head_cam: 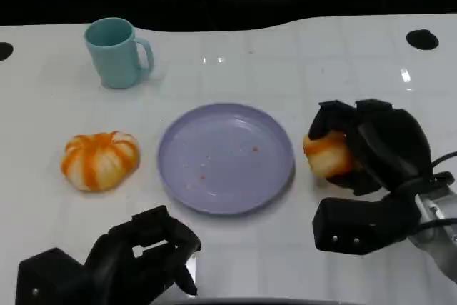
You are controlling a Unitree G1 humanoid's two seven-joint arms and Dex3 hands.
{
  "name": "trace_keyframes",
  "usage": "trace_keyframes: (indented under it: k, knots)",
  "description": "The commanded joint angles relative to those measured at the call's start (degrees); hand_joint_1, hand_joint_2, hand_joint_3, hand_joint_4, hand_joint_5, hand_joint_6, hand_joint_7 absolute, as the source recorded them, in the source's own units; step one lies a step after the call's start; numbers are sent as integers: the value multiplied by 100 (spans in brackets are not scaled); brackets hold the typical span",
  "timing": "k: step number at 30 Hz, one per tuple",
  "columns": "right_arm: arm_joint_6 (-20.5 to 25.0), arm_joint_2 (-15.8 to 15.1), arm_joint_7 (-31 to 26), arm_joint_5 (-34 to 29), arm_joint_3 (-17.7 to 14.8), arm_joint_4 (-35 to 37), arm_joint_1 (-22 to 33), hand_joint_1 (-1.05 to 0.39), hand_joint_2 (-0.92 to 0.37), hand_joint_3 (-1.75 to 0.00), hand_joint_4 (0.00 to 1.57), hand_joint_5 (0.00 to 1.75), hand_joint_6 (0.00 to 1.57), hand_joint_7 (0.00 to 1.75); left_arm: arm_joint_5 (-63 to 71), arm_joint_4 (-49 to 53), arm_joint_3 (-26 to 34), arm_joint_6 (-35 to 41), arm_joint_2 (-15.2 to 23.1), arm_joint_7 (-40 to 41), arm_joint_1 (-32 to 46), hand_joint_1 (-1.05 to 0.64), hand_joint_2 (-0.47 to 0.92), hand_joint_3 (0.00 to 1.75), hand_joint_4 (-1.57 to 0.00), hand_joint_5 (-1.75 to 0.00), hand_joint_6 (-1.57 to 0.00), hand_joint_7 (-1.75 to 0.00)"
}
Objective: Grasp the bread from the table and place it into the plate.
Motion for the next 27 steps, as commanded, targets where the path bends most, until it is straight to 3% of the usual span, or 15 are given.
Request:
trace_keyframes:
  k: [1, 13, 22, 27]
  knots:
    - [-230, -66, 90, 209, -222, -388, -80, -14, -35, -125, 96, 175, 73, 175, 19, -127, 18, 59, 31, 93, 9, -73, 92, 20, -85, -159, -79, -130]
    - [-388, 528, 707, 376, -116, -590, -360, -15, -29, -136, 97, 175, 73, 175, 34, -235, -97, -61, -17, 91, 209, -68, 92, 23, -79, -166, -73, -137]
    - [-773, 1229, 512, 416, 55, 612, -951, -13, -26, -137, 99, 175, 77, 171, 31, -276, -114, -68, -1, 81, 277, -68, 92, 21, -80, -163, -74, -134]
    - [-747, 1574, 445, 452, 66, 1331, -1259, -14, -29, -136, 96, 175, 77, 167, -30, -248, -94, -110, 29, 3, 294, -68, 92, 21, -80, -163, -74, -134]
